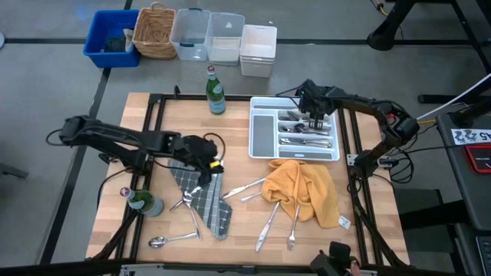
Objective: Sort silverware
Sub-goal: Put the silver knife into the cutlery tray
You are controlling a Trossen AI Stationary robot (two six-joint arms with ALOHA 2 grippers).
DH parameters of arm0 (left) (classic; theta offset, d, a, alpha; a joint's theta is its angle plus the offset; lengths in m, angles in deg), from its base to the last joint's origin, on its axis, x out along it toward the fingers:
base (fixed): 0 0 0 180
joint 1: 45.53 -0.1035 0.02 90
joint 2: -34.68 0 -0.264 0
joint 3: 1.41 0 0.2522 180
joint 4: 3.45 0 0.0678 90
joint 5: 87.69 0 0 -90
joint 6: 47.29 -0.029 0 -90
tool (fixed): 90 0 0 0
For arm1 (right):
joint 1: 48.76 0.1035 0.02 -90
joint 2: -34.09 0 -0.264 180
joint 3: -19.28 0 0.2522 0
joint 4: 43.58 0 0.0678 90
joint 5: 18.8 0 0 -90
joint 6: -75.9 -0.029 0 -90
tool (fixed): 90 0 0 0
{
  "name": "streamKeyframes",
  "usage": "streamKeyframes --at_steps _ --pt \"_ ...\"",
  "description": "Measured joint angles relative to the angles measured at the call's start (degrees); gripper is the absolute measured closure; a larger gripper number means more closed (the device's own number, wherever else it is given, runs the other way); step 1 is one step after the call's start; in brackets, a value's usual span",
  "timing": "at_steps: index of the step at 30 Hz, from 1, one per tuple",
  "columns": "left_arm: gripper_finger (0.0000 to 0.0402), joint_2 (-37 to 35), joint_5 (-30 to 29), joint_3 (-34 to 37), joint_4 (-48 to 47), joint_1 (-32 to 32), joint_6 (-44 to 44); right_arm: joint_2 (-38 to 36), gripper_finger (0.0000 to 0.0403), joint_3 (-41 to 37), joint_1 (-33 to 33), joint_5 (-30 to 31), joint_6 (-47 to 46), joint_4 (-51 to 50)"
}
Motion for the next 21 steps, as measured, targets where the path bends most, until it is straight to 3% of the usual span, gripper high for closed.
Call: streamKeyframes --at_steps 8,13,21 --pt "0.0357 8.9 0.0 0.0 14.9 -2.2 -8.3 0.0 0.0288 8.0 0.0 -10.1 -8.0 -5.0" --pt "0.0356 13.9 0.1 0.0 19.7 -4.2 -7.8 0.0 0.0288 13.0 0.0 -19.0 -12.0 -5.4" --pt "0.0356 22.0 8.1 -0.4 31.0 -5.3 -4.4 0.0 0.0288 19.0 0.0 -26.8 -12.5 -5.3"
